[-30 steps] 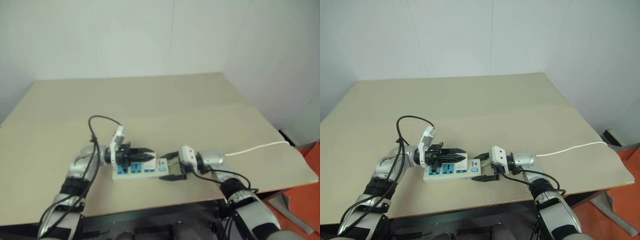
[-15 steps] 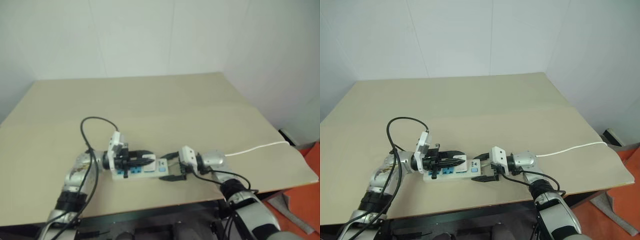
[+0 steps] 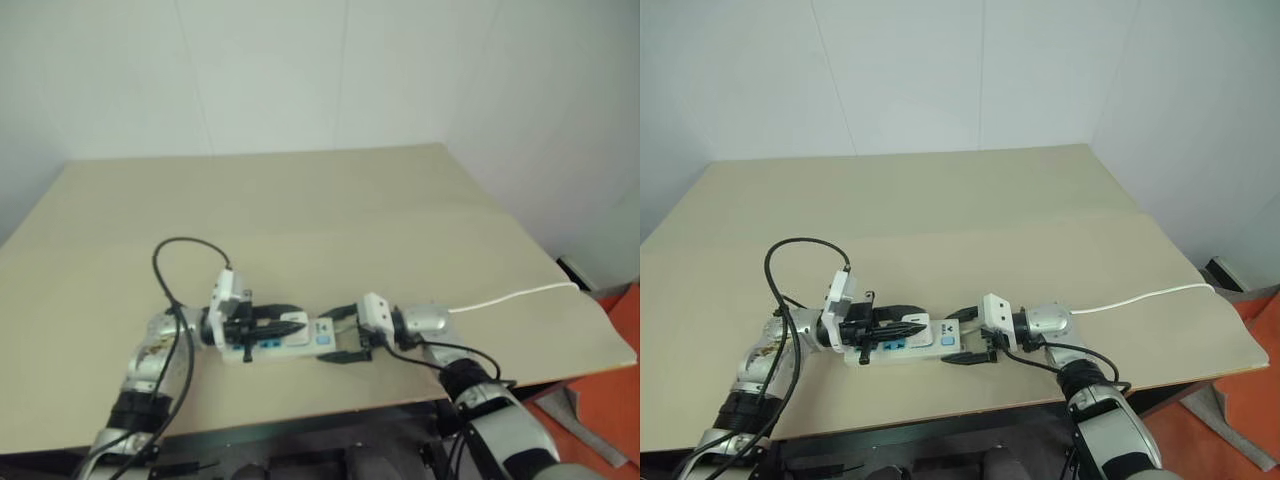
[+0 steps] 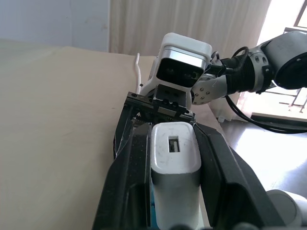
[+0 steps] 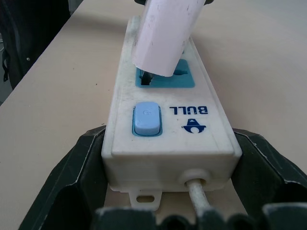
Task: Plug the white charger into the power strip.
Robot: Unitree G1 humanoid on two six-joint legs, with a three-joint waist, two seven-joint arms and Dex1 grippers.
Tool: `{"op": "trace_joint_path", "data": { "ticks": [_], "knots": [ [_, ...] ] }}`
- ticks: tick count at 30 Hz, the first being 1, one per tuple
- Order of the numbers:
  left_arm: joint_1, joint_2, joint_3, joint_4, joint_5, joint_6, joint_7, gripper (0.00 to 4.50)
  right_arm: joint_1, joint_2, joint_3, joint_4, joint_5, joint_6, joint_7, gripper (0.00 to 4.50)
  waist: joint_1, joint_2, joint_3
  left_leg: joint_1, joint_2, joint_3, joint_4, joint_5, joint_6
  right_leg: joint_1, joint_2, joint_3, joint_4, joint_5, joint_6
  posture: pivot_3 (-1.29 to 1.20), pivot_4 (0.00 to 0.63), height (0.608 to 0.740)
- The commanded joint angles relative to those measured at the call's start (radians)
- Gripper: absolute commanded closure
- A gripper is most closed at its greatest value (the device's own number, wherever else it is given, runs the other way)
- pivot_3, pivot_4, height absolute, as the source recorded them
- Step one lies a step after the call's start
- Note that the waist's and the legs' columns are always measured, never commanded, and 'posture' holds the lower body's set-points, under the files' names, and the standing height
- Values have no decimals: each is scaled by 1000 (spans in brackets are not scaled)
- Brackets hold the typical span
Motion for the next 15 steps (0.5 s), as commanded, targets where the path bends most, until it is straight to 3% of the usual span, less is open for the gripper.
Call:
{"op": "trace_joint_path", "data": {
  "ticks": [1,15],
  "knots": [
    [-9,29,-22,66,29,-37,-63,3490,34,-15,18,21,-46,0,-8,1078,0,0,0,0,0,0,-1,0,0,0,0,0,0,0,0,0,150,740],
    [-9,31,-54,133,86,-187,-60,3490,49,-14,21,6,-51,-10,-29,1078,1,0,-1,4,0,0,-4,0,0,1,0,1,-1,-2,-3,0,150,740]
  ]
}}
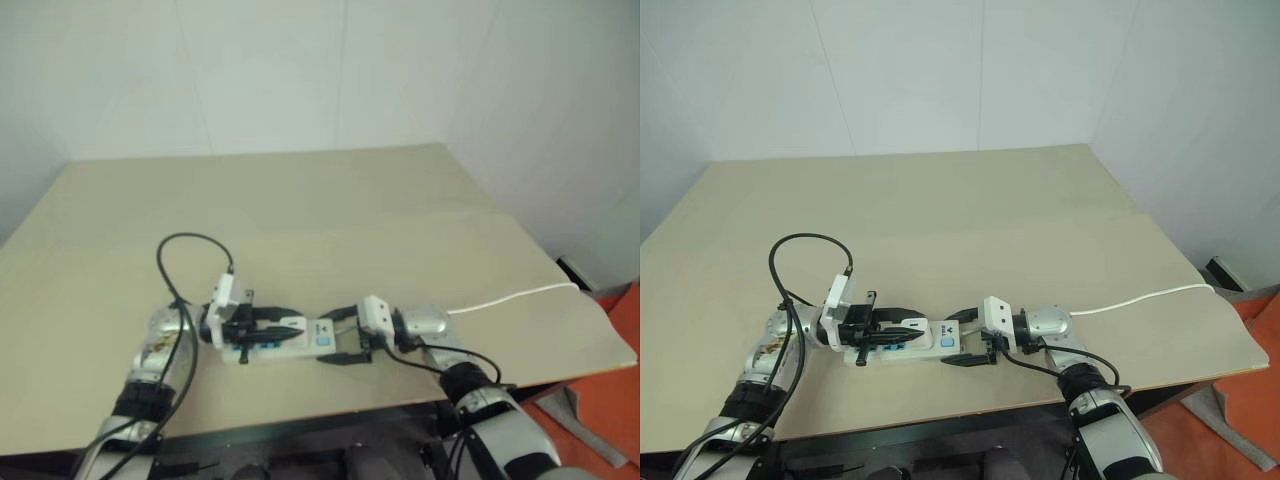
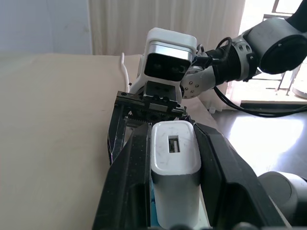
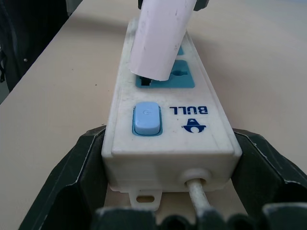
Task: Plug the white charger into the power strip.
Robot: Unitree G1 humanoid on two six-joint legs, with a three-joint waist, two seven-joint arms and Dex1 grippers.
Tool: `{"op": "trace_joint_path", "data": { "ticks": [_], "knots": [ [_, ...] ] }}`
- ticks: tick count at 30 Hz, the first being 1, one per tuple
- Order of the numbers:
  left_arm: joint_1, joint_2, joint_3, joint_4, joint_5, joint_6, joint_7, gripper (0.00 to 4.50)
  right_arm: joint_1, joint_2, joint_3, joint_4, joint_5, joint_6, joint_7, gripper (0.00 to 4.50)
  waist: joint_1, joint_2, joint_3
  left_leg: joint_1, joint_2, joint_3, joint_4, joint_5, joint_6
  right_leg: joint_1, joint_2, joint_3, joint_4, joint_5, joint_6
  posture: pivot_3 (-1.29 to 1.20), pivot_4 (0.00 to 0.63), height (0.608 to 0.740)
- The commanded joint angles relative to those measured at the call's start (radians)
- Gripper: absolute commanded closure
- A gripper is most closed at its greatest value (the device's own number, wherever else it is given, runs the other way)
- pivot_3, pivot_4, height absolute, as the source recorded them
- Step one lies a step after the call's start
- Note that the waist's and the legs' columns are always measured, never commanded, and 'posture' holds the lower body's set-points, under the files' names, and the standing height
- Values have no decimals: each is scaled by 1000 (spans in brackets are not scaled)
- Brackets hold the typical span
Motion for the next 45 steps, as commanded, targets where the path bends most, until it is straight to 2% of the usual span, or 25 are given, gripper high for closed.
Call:
{"op": "trace_joint_path", "data": {
  "ticks": [1,7,17,19,27,31,45],
  "knots": [
    [45,25,-16,13,63,-16,31,3490,29,-13,19,27,-50,-2,-13,1078,0,0,0,0,0,0,0,0,0,0,0,0,0,0,0,0,150,740],
    [86,23,-8,-16,48,-5,81,3490,33,-14,21,31,-51,-8,-17,1078,1,0,0,4,0,0,-1,0,0,3,0,1,0,-2,-4,0,150,740],
    [126,73,-46,147,147,-178,86,3490,32,-11,27,30,-49,-12,-23,1078,-1,2,-6,8,0,0,-4,0,0,11,0,2,-2,-5,-8,0,150,740],
    [121,75,-52,169,148,-203,94,3490,33,-12,28,31,-49,-15,-25,1078,-1,4,-8,17,0,1,-5,-1,-1,13,1,4,-3,-5,-9,0,150,740],
    [88,77,-32,138,58,-28,112,3490,44,-16,31,26,-51,-18,-32,1078,-1,8,-15,21,-3,2,-15,-2,-3,15,4,14,-8,-6,-9,0,150,740],
    [81,86,-32,126,59,27,128,3490,44,-15,32,26,-55,-20,-38,1078,-1,8,-15,22,-3,2,-15,-2,-3,15,5,15,-8,-6,-9,0,150,740],
    [123,104,-49,138,96,-166,65,3490,40,-14,38,28,-55,-20,-43,1078,-7,8,-17,22,-3,2,-18,-2,-3,13,6,17,-9,-6,-9,0,150,740]
  ]
}}
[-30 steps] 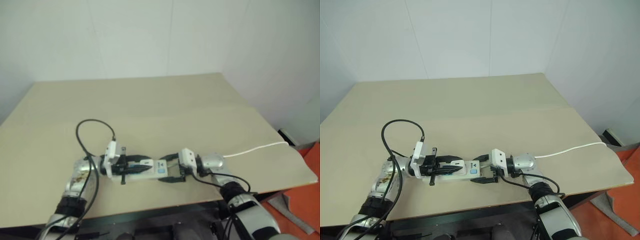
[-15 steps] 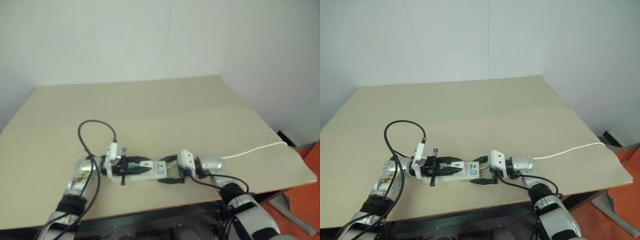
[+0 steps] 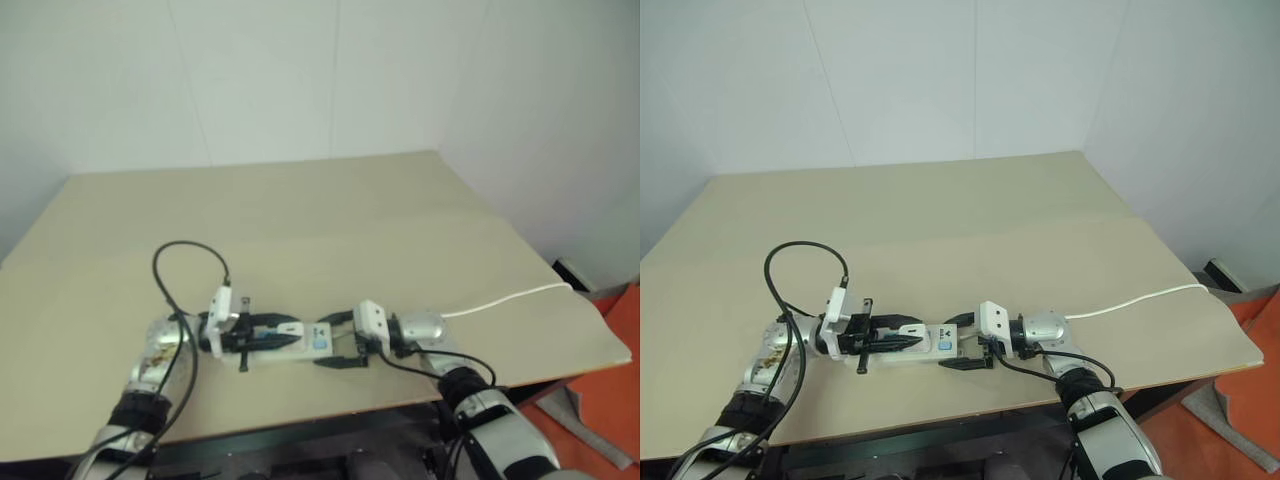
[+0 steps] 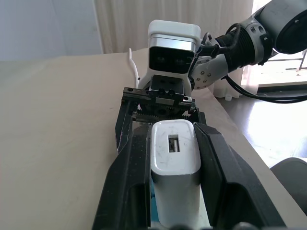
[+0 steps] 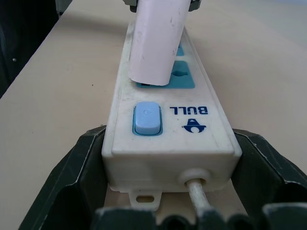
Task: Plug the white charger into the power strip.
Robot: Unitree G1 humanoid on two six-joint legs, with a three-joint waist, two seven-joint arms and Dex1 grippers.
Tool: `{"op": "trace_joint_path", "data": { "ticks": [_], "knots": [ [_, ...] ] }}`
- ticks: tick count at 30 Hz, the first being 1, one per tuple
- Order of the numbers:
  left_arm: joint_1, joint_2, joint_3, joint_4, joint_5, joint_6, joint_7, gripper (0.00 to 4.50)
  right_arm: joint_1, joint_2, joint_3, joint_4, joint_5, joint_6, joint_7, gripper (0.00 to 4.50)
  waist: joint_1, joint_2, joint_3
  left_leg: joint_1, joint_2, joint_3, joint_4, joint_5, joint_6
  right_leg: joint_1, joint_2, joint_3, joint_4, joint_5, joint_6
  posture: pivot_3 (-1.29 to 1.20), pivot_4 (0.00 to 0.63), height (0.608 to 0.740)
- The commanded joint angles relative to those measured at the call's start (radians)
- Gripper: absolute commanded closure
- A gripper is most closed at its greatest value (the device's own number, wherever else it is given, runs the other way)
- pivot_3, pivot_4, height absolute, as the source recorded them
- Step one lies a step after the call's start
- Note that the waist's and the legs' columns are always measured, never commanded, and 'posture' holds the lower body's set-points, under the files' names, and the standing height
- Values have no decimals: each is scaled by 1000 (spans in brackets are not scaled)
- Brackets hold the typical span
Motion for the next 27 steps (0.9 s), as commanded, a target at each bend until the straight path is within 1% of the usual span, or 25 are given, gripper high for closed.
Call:
{"op": "trace_joint_path", "data": {
  "ticks": [1,3,8,12,15,18,27],
  "knots": [
    [58,73,-6,109,114,-17,8,3490,22,-21,13,19,-41,-1,9,1078,-2,0,0,0,0,0,0,0,0,0,0,0,0,0,0,0,150,740],
    [57,74,-8,112,114,-23,15,3490,22,-22,14,17,-41,3,11,1078,-3,0,0,0,0,0,-1,0,0,0,0,0,0,0,0,0,150,740],
    [46,75,-10,142,127,-45,37,3490,-16,-35,19,-22,5,234,103,1078,-6,0,0,0,0,0,-1,0,0,-1,0,1,-1,0,0,0,150,740],
    [31,77,-5,157,125,-27,58,3490,-40,-38,12,-39,7,316,112,1078,-6,0,0,-1,0,1,-1,0,0,-1,0,1,-1,0,0,0,150,740],
    [25,81,-8,164,130,-33,56,3490,-43,-34,4,-37,-4,273,95,1078,-6,0,0,-1,0,1,-1,0,0,-1,0,1,-2,0,0,0,150,740],
    [28,81,-11,166,131,-34,55,3490,-42,-33,7,-34,-8,285,99,1078,-6,0,0,-1,0,1,-1,0,-1,-2,0,1,-2,0,0,0,150,740],
    [72,98,-47,166,151,-25,35,3490,-24,-27,6,-30,-24,210,72,1078,-13,1,0,-1,0,1,-1,-2,-3,-1,0,2,-4,0,0,0,150,740]
  ]
}}
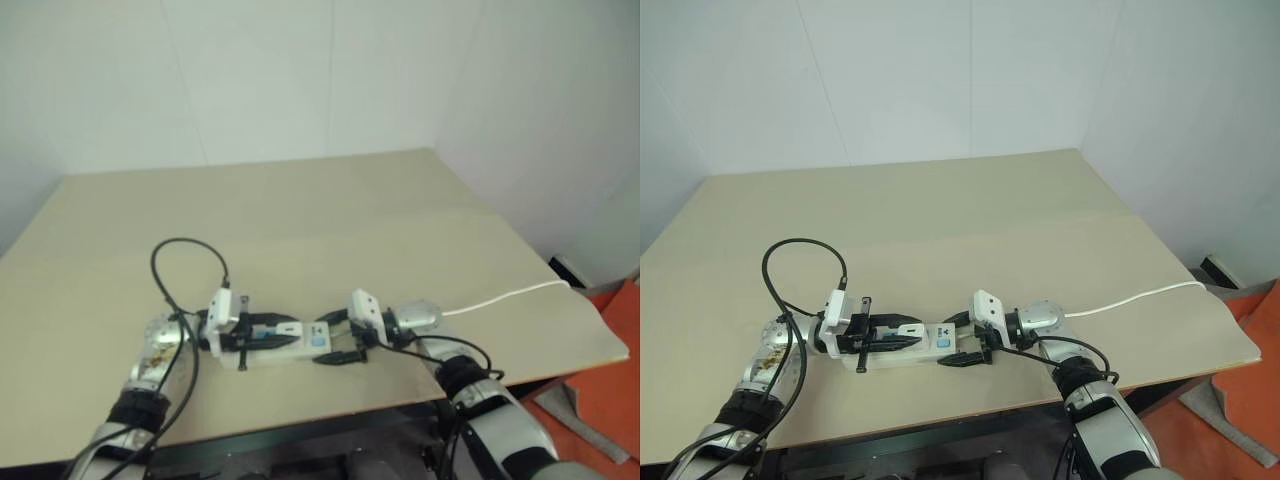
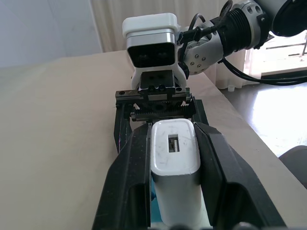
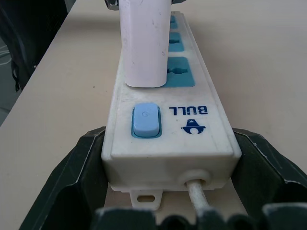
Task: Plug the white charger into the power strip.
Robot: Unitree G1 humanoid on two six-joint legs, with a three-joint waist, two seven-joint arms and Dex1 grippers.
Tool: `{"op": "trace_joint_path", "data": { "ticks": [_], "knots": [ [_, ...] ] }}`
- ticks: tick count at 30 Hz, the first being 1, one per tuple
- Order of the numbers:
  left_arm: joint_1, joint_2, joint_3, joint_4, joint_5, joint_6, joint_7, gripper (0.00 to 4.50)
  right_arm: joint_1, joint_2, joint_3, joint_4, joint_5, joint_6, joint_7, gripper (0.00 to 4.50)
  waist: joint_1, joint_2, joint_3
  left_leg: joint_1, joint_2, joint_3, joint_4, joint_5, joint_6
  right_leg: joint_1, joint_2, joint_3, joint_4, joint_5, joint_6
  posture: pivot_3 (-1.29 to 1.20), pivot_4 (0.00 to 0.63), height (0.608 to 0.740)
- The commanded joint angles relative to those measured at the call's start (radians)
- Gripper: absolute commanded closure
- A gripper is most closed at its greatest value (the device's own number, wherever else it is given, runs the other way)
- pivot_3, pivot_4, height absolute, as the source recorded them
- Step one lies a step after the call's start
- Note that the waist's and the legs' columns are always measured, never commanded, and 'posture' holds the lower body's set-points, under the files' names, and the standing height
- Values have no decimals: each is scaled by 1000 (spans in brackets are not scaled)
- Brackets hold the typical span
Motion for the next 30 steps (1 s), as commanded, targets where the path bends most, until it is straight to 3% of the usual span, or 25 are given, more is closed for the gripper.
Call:
{"op": "trace_joint_path", "data": {
  "ticks": [1,7,16,18,23,26,30],
  "knots": [
    [87,82,-26,139,138,45,24,3490,24,-25,-2,12,-17,-17,25,1078,-1,0,0,0,0,0,0,-1,-1,0,0,0,0,0,0,0,150,740],
    [74,77,-9,145,138,33,42,1518,27,-27,0,16,-20,-38,19,1078,-5,7,-2,0,-1,0,-2,-1,-1,-1,-1,1,-1,0,0,0,150,740],
    [2,158,134,68,18,196,-22,1518,30,-27,-4,22,-25,-56,16,1078,-3,3,4,-11,-2,0,-1,2,4,-10,-1,1,-1,-1,1,0,150,740],
    [-20,203,151,91,53,177,-13,1518,27,-26,-8,24,-22,-50,23,1078,-2,-1,6,-21,-1,0,0,4,6,-18,0,0,0,1,3,0,150,740],
    [-71,237,216,151,59,132,22,1518,21,-25,-16,38,-20,-92,41,1078,0,-2,8,-26,0,0,0,4,6,-20,0,-1,-1,4,9,0,150,740],
    [-82,237,254,143,38,146,22,1476,25,-28,-20,36,-24,-118,33,76,2,-4,8,-28,0,0,1,4,6,-22,0,-1,-2,5,9,0,150,740],
    [-76,236,298,99,-12,209,21,1476,35,-47,-37,7,-1,-110,46,32,6,-6,9,-36,0,0,1,4,6,-30,0,-1,0,6,11,0,150,740]
  ]
}}
